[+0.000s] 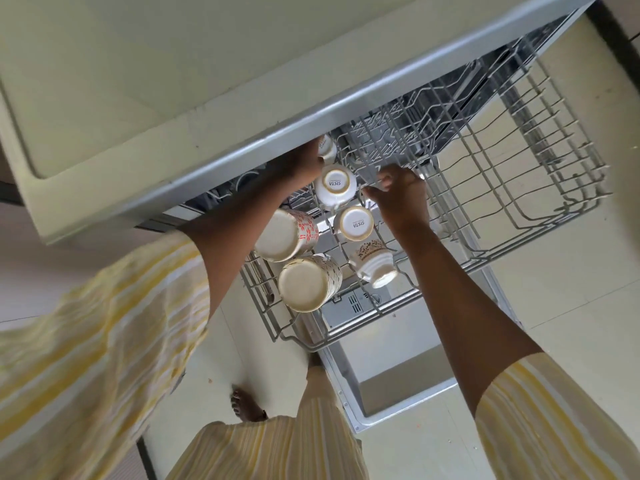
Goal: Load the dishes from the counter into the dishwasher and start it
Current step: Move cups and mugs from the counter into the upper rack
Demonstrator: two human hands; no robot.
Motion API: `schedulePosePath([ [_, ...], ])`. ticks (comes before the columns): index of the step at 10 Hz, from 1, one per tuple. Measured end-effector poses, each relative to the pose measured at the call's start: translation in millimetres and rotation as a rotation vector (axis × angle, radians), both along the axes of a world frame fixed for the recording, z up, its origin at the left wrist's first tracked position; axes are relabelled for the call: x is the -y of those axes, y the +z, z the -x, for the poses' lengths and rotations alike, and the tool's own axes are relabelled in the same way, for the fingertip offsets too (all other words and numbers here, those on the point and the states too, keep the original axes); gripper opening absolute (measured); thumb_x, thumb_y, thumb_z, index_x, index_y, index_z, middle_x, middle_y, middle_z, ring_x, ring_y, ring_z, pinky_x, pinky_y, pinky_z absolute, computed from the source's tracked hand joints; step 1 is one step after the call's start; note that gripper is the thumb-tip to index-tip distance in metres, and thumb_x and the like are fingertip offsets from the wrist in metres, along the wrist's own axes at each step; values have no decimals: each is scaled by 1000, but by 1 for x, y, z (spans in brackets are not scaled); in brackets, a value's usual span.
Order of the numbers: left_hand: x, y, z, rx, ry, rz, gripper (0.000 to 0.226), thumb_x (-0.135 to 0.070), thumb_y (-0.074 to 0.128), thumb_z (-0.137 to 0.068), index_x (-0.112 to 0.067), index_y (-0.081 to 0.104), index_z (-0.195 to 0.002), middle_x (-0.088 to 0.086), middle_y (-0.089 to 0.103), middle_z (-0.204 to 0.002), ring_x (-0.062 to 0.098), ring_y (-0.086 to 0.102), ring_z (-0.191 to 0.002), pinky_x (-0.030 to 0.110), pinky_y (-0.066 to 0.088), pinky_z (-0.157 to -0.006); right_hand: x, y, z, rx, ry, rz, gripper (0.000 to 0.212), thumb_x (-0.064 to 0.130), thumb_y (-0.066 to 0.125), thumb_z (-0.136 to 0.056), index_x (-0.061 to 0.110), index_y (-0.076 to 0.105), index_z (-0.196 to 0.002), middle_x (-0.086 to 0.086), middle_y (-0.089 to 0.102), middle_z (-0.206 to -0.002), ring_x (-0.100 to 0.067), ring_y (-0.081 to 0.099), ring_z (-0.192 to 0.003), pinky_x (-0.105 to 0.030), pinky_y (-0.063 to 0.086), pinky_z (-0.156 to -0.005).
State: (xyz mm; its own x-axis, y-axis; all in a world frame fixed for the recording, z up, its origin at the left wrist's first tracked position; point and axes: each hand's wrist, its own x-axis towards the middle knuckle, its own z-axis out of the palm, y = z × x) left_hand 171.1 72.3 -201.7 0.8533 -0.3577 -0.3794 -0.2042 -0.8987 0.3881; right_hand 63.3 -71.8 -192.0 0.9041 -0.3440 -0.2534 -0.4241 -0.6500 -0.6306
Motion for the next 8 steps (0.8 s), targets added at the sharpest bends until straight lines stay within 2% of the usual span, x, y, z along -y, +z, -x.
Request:
schedulePosePath([
  [1, 8, 14, 32, 144, -135, 128, 55, -7, 60, -85, -15, 45, -137, 13, 47, -139, 26, 42, -129, 34, 27, -111, -1, 16, 19, -175, -130, 84, 36, 27, 67, -84, 2, 61, -109, -16, 65, -111, -28, 61, -103, -35, 50, -85],
  [2, 15, 17, 56, 99, -417, 147, 51, -10, 67, -80, -19, 55, -129, 8, 52, -135, 24, 42, -129, 39, 26, -113, -9, 28, 40, -491, -102, 109, 62, 39, 69, -80, -2, 52, -122, -20, 58, -124, -30, 54, -117, -37, 47, -91],
  [3, 21, 19, 75, 65, -603, -23, 61, -28, 71, -76, -28, 49, -134, 1, 43, -144, 24, 36, -132, 37, 24, -111, -22, 23, 54, -698, -23, 50, 76, 44, 73, -76, -5, 46, -127, -18, 54, -129, -29, 52, -121, -33, 45, -95],
  [4, 18, 13, 79, 95, -623, -170, 72, -40, 73, -73, -29, 43, -138, 0, 40, -146, 26, 35, -131, 38, 25, -107, -31, 14, 63, -745, -104, -70, 79, 35, 73, -78, -2, 31, -134, -18, 44, -135, -32, 42, -128, -35, 39, -101],
  [5, 16, 7, 82, 144, -636, -238, 71, -39, 71, -74, -29, 41, -138, 0, 45, -142, 26, 35, -130, 39, 25, -105, -38, -2, 70, -677, -253, -203, 68, 22, 54, -92, 0, 16, -143, -19, 24, -148, -36, 26, -135, -43, 24, -113],
  [6, 16, 8, 84, 149, -608, -232, 68, -37, 70, -74, -30, 42, -136, 1, 52, -135, 27, 34, -129, 43, 21, -104, -45, 6, 76, -647, -348, -205, 60, 22, 44, -97, -4, 16, -143, -25, 20, -148, -39, 23, -136, -45, 17, -114],
  [7, 14, 9, 85, 144, -553, -206, 67, -36, 70, -73, -30, 44, -134, 4, 52, -134, 28, 30, -130, 46, 18, -102, -50, 6, 75, -630, -403, -81, 55, 33, 55, -91, -10, 45, -124, -22, 51, -125, -31, 49, -107, -35, 36, -99],
  [8, 11, 11, 85, 151, -525, -221, 68, -35, 69, -74, -27, 41, -137, 2, 45, -140, 29, 24, -134, 51, 16, -104, -52, 5, 75, -536, -588, -174, 59, 37, 66, -82, -5, 49, -121, -17, 49, -124, -26, 46, -99, -24, 38, -78],
])
